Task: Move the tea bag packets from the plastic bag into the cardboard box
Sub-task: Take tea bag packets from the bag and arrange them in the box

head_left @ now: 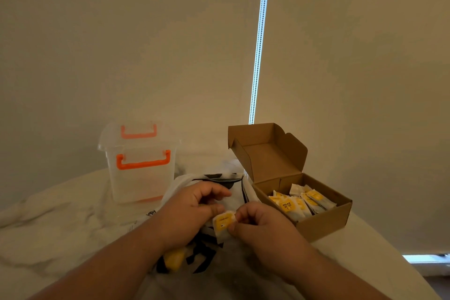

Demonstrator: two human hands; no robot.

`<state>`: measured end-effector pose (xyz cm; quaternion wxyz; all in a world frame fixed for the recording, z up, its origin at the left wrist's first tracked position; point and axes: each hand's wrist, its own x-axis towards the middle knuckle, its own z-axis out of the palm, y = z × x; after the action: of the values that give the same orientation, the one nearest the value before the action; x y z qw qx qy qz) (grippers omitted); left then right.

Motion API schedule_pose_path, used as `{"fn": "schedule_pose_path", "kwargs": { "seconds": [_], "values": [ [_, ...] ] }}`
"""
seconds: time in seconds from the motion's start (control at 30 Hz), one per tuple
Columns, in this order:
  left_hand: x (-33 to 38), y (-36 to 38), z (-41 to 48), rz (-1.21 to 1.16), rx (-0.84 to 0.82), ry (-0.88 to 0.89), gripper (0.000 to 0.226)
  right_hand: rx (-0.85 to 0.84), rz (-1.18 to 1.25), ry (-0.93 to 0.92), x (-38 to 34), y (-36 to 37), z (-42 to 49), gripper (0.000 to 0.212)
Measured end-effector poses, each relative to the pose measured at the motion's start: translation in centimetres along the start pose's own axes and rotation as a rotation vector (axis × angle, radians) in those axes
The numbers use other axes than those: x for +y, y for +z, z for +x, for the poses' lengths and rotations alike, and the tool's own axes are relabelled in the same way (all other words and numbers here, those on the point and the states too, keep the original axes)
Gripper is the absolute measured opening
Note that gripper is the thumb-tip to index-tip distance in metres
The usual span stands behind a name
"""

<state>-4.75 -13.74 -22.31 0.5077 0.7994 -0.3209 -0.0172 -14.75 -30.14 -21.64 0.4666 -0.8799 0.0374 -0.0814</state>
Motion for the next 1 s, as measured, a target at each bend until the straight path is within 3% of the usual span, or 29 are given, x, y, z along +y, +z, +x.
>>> {"fn": "schedule_pose_path", "kwargs": {
  "seconds": [0.2, 0.3, 0.4, 0.57, 0.77, 0.87, 1.0],
  "values": [
    [-1.3, 0.1, 0.6, 0.390, 0.157, 0.042, 0.022, 0.066, 0.071, -0.095, -2.3, -2.9, -1.6, 0.004],
    [-2.0, 0.3, 0.8, 0.530, 0.185, 0.054, 0.026, 0.310, 0.121, -0.124, -2.3, -6.6, -1.3, 0.009],
    [-2.6, 0.4, 0.9, 0.548, 0.190, 0.036, 0.027, 0.519, -0.095, 0.005, -0.2, -9.9, 0.3, 0.014],
    [-2.2, 0.3, 0.8, 0.539, 0.212, 0.000, 0.031, 0.288, -0.509, 0.304, 4.0, -10.0, 2.8, 0.009],
    [-1.9, 0.2, 0.7, 0.519, 0.238, -0.021, 0.031, 0.279, -0.565, 0.329, 4.4, -10.2, 3.0, 0.013],
    [-1.9, 0.2, 0.7, 0.525, 0.258, -0.018, 0.035, 0.341, -0.590, 0.194, 3.2, -9.7, 2.6, 0.017],
    [-1.6, 0.1, 0.9, 0.506, 0.253, 0.007, 0.037, 0.310, -0.454, -0.193, -1.3, -6.8, -0.4, 0.021]
  ]
}}
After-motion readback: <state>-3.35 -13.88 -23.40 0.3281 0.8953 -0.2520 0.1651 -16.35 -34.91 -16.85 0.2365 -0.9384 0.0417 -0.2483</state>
